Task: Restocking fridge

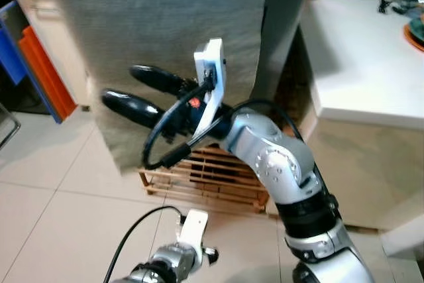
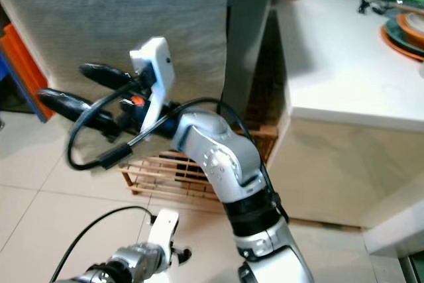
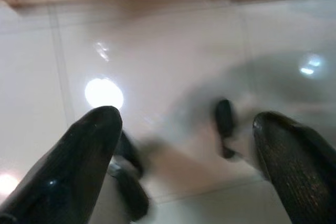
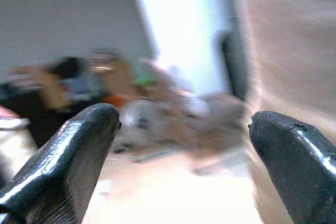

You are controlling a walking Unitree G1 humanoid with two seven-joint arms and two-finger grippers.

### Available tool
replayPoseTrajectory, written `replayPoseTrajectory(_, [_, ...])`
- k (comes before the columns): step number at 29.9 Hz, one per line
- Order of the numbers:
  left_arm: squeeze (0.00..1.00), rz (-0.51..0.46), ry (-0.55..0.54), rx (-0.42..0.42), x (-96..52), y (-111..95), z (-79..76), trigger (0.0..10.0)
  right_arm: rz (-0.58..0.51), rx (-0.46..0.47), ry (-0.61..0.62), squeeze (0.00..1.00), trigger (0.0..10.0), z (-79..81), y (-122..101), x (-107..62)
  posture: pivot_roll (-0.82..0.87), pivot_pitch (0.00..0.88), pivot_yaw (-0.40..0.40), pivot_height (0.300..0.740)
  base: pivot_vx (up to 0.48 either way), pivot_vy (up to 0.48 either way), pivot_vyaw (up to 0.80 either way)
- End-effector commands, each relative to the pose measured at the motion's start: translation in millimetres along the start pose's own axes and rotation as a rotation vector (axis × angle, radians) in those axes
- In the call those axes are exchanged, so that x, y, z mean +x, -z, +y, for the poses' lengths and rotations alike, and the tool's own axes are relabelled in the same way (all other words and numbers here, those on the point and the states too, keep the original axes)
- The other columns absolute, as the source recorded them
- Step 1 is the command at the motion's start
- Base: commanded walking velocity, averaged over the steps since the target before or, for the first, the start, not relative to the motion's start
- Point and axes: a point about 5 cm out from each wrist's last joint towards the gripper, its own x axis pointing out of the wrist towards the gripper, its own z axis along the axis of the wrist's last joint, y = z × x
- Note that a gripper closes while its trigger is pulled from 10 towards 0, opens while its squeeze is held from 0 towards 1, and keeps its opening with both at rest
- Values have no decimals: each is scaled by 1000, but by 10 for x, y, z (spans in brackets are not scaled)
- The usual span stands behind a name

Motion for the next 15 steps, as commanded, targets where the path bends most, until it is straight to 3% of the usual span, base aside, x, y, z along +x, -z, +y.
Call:
replayPoseTrajectory(1, [0, -93, -63, 103, -6, -85, 17, 10000, 50, -80, 227, 0, 10000, -305, 140, -214, -91, 0, -9, 740, 0, 0, 0])
replayPoseTrajectory(2, [0, -136, -67, 141, -12, -125, 16, 10000, 74, -105, 317, 0, 10000, -414, 214, -310, -88, 0, -13, 740, 0, 0, 0])
replayPoseTrajectory(4, [0, -219, -65, 140, -27, -177, 7, 10000, 100, -60, 471, 0, 10000, -601, 381, -536, -79, 0, -21, 740, 0, 0, 0])
replayPoseTrajectory(5, [0, -325, -91, 103, -121, -268, 442, 10000, 144, -73, 594, 0, 10000, -721, 514, -724, -74, 0, -26, 740, 0, 0, 0])
replayPoseTrajectory(6, [0, -406, -115, 95, -238, -326, 768, 10000, 177, -89, 670, 0, 10000, -782, 602, -851, -73, 0, -29, 740, 0, 0, 0])
replayPoseTrajectory(7, [0, -532, -134, 90, -372, -613, 963, 10000, 217, -96, 750, 0, 10000, -842, 700, -1003, -71, 0, -33, 740, 0, 0, 0])
replayPoseTrajectory(8, [0, -615, -143, 90, -471, -807, 1053, 10000, 240, -97, 795, 0, 10000, -866, 754, -1091, -70, 0, -32, 740, 0, 0, 0])
replayPoseTrajectory(10, [0, -864, -194, 125, -741, -1288, 1009, 10000, 246, -98, 902, 0, 10000, -905, 835, -1310, -92, 0, -18, 740, 0, 0, 0])
replayPoseTrajectory(12, [0, -1044, -238, 147, -986, -1525, 978, 10000, 224, -114, 992, 0, 10000, -937, 849, -1457, -110, 0, -4, 740, 0, 0, 0])
replayPoseTrajectory(13, [0, -1110, -257, 158, -1097, -1607, 973, 10000, 201, -122, 1024, 0, 10000, -945, 831, -1514, -115, 0, 3, 740, 0, 0, 0])
replayPoseTrajectory(15, [0, -1152, -264, 165, -1172, -1664, 964, 10000, 176, -142, 1046, 0, 10000, -954, 807, -1561, -118, 0, 7, 740, 0, 0, 0])
